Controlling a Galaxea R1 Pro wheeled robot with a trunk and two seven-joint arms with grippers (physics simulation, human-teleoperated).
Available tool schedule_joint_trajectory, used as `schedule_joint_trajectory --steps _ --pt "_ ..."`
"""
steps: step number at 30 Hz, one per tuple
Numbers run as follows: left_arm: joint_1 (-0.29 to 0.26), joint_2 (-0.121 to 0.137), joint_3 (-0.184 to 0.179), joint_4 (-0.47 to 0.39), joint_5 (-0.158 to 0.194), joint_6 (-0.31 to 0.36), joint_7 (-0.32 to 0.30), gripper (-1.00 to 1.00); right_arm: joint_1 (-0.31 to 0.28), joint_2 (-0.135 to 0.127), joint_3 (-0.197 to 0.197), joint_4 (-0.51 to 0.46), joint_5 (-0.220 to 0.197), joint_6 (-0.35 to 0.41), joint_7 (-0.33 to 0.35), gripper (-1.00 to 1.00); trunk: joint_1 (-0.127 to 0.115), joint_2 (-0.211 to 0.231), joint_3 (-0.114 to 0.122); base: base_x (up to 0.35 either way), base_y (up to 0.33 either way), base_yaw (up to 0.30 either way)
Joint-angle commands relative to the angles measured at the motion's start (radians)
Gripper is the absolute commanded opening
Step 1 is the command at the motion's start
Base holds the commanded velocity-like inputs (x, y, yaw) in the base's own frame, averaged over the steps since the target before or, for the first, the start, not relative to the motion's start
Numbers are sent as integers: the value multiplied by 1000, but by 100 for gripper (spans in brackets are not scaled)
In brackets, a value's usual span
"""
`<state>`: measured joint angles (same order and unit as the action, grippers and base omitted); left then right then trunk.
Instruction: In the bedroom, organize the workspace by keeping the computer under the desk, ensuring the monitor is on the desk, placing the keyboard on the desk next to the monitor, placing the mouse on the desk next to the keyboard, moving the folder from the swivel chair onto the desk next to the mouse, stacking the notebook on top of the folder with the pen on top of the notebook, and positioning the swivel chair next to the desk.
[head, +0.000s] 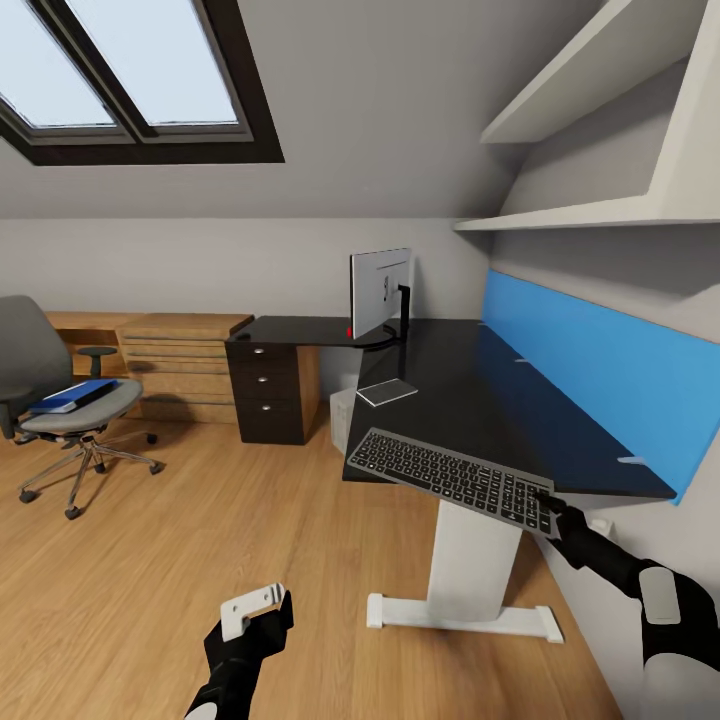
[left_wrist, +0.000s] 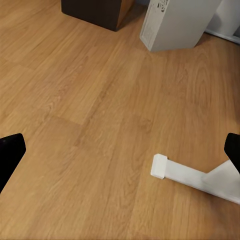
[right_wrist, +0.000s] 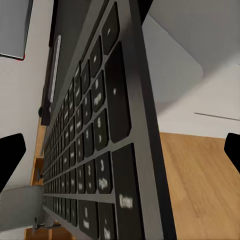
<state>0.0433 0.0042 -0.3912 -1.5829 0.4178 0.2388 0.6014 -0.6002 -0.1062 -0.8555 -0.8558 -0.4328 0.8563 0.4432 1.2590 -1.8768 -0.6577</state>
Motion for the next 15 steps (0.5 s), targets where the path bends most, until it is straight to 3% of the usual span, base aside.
schedule_joint_trajectory --steps 1,9,10,15 --pt "0 0 -1 -2 5 4 6 100 -1 0 -4 0 3 6 6 100 0 0 -1 0 0 0" --pt "0 0 -2 -2 5 4 6 100 -1 0 -4 0 3 6 8 100 0 0 -1 0 0 0" --pt "0 0 -2 -2 5 4 6 100 -1 0 -4 0 3 6 8 -100 0 0 -1 0 0 0" --pt "0 0 -2 -2 4 4 6 100 -1 0 -4 0 3 6 9 -100 0 0 -1 0 0 0"
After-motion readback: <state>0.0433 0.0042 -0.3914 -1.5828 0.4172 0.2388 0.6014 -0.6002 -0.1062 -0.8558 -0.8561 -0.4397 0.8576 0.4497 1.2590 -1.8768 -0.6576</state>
